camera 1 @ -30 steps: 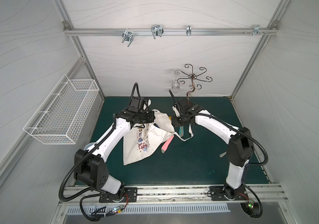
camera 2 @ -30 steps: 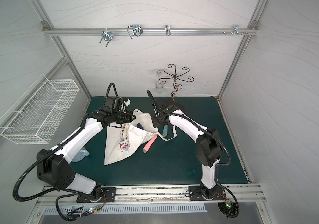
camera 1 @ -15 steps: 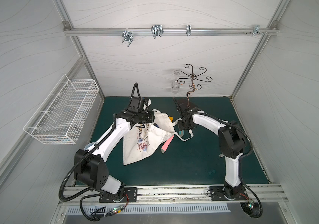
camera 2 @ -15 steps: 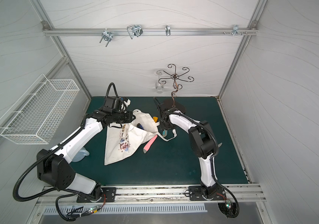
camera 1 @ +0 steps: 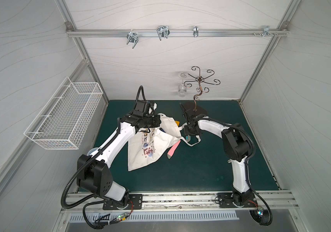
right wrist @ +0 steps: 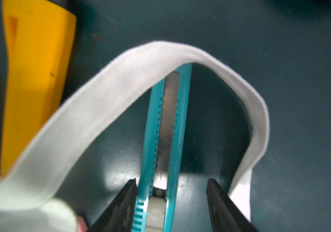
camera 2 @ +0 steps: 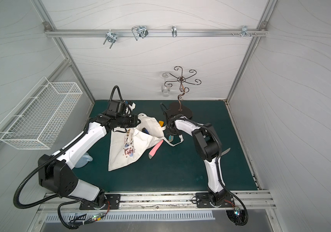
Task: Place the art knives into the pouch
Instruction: Pick up the utility knife at the center of the board.
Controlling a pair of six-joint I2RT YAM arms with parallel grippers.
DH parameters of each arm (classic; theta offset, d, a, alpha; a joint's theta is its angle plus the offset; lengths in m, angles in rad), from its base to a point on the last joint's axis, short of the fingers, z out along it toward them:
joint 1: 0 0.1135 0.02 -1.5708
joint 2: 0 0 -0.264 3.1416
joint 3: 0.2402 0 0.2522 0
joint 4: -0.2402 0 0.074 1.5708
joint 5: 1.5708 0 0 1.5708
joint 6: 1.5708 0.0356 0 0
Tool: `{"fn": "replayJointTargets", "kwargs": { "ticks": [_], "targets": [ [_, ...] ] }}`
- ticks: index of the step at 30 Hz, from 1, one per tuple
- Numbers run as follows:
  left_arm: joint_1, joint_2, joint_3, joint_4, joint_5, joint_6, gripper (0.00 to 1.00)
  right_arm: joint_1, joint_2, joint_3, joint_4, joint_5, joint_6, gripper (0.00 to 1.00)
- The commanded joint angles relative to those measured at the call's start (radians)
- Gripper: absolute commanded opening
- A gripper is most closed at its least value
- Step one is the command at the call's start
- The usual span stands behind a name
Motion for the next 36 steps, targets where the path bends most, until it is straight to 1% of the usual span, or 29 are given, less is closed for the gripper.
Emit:
{"fn": "replayJointTargets", "kwargs": {
  "ticks": [1,4,8,11,13,18,22,25,31,36],
  "targets": [
    [-0.002,-0.007,0.027,0.055,0.016,0.005,0.00,0.022,0.038,-0.018,0.044,0.041,0.044,0.58],
    [-0.002,-0.005,0.030,0.060,0.021,0.002,0.00,0.043,0.061,-0.026,0.056,0.080,0.064,0.55],
    [-0.002,-0.005,0.029,0.060,0.020,0.003,0.00,0.052,0.084,-0.023,0.045,0.080,0.077,0.50],
    [-0.002,-0.007,0.028,0.057,0.018,0.007,0.00,0.053,0.073,-0.029,0.018,0.067,0.071,0.38],
    [-0.002,-0.006,0.028,0.058,0.019,0.008,0.00,0.052,0.051,-0.035,-0.002,0.056,0.058,0.34],
    [-0.002,-0.005,0.030,0.060,0.021,0.004,0.00,0.033,-0.010,-0.029,-0.075,0.010,-0.001,0.31],
    [-0.002,-0.008,0.028,0.060,0.025,0.002,0.00,0.008,-0.038,0.029,-0.163,-0.047,-0.077,0.31],
    [-0.002,-0.008,0.028,0.062,0.027,0.000,0.00,-0.005,-0.050,0.067,-0.196,-0.081,-0.122,0.31],
    [-0.002,-0.015,0.024,0.063,0.027,0.002,0.00,-0.015,-0.039,0.108,-0.187,-0.092,-0.161,0.31],
    [-0.002,-0.014,0.023,0.064,0.030,0.003,0.00,-0.029,0.018,0.179,-0.199,-0.117,-0.176,0.31]
  ]
}}
